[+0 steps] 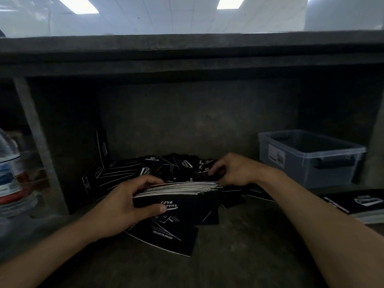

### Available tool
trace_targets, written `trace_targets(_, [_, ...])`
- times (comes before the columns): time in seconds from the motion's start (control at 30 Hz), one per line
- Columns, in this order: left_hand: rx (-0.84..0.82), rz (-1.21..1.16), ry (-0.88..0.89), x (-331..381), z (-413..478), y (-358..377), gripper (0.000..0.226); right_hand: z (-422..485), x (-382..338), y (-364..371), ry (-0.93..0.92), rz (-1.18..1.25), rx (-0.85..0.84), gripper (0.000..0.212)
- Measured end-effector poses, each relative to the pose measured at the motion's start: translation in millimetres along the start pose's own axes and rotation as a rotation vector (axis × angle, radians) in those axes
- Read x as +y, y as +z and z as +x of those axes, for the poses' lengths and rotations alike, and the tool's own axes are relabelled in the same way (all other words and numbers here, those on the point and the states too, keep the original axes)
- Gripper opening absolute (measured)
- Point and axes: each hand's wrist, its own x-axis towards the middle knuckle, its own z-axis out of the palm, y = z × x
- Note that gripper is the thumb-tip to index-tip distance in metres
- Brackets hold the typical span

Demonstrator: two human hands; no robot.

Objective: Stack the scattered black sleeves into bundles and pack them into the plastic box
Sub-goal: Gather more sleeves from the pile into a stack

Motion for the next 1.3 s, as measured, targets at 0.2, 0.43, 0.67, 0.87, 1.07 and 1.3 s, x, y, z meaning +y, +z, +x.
trace_targets(0.2, [-0.009, 0.011, -0.015, 1, 0, 1, 0.038, 11, -1, 10, -0.107, -0.018, 0.061, 0.042])
trace_targets(0.43, [-0.015, 0.005, -0.028, -2, 0, 0, 0.035, 14, -2, 3, -0.224, 0.22, 0.529, 0.057])
trace_targets(0.67, [0.018, 0.038, -0.032, -12, 1, -3, 0.06, 4, -19, -4, -0.259, 0.853, 0.426, 0.081])
trace_targets(0.87, [0.04, 0.009, -0.056, -13, 2, -1, 0.071, -1, -23, -8, -0.202, 0.845, 0.479, 0.064])
trace_targets(1.07, [0.053, -0.015, -0.077, -5, 0, 1, 0.088, -12, -38, 4, -0.176, 0.66, -0.109, 0.02])
trace_targets(1.3, [-0.04, -0.002, -0.014, 2, -1, -2, 0.029, 14, -5, 6, 0.13, 0.043, 0.359, 0.025])
